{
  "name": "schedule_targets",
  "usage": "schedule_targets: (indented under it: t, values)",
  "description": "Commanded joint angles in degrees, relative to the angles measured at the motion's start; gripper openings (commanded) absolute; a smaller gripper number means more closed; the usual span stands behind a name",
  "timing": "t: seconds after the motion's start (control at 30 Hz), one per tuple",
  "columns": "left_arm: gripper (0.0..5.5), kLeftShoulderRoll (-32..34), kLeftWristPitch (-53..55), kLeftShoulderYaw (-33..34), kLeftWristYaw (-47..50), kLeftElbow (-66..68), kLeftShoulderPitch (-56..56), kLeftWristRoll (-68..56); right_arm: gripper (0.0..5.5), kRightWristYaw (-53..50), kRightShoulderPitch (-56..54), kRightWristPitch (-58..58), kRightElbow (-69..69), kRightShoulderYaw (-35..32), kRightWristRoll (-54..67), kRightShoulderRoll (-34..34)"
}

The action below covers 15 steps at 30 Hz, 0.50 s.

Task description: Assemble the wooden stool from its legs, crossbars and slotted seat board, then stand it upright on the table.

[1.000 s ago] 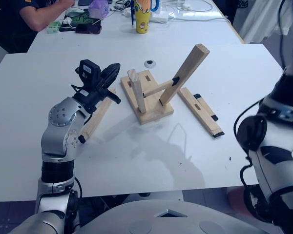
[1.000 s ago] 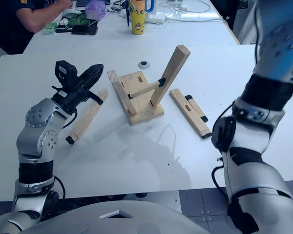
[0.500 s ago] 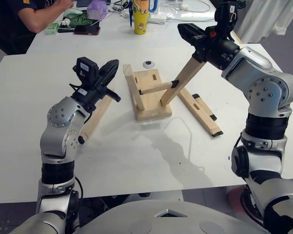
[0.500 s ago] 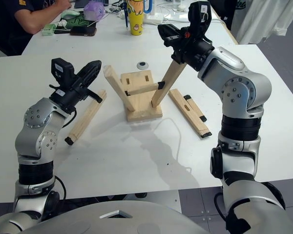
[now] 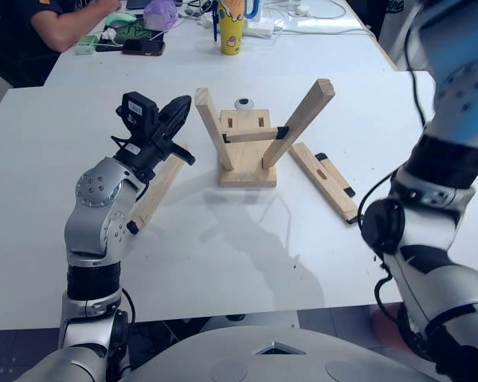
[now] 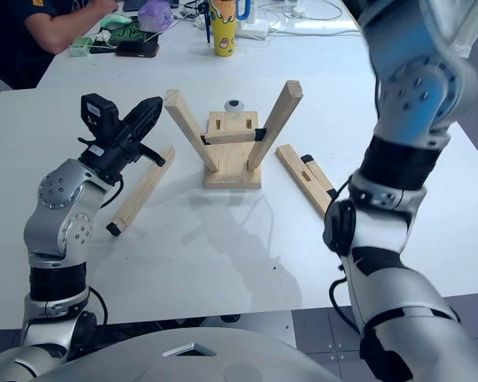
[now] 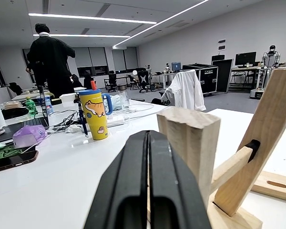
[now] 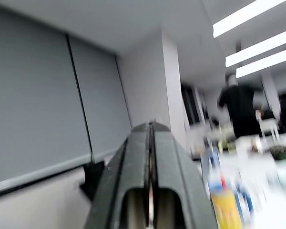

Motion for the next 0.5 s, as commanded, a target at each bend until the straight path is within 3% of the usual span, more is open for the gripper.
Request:
schedule_targets:
  t: [0.03,0.1,0.17,0.2,0.3,0.37,0.5]
  values:
    - [0.0,0.06,-0.15,0.68,0.46,0.11,0.84,-0.16,0.02,4.44,-20.03,-14.44,11.57,-5.42,-2.16,-7.43]
    - [0.0,0.08,-0.09,0.88,0.6,-0.14,1.12,-0.21,0.02,6.02,-21.68,-15.05,13.99,-5.1,-2.4,-8.26]
    - [0.0,0.02,-0.02,1.04,0.87,-0.58,1.43,-0.19,0.02,6.39,-13.66,-11.2,12.99,-2.5,-2.35,-5.17]
    - [0.0,-0.03,0.06,1.04,0.95,-0.81,1.49,-0.23,0.02,5.84,-4.5,-8.16,10.1,-0.11,-2.15,-2.27]
    - [0.0,0.09,0.78,1.0,0.92,-1.98,1.53,-0.79,0.02,5.37,28.79,3.59,-3.34,13.0,-1.67,1.75]
    - [0.0,0.42,1.38,1.3,0.99,-3.03,1.7,-1.03,0.02,3.98,42.27,10.32,-7.71,19.45,-1.49,0.81]
    - [0.0,0.88,2.01,1.79,0.6,-2.93,0.11,-1.73,0.02,4.16,48.6,22.73,-14.08,32.18,-2.88,-5.13]
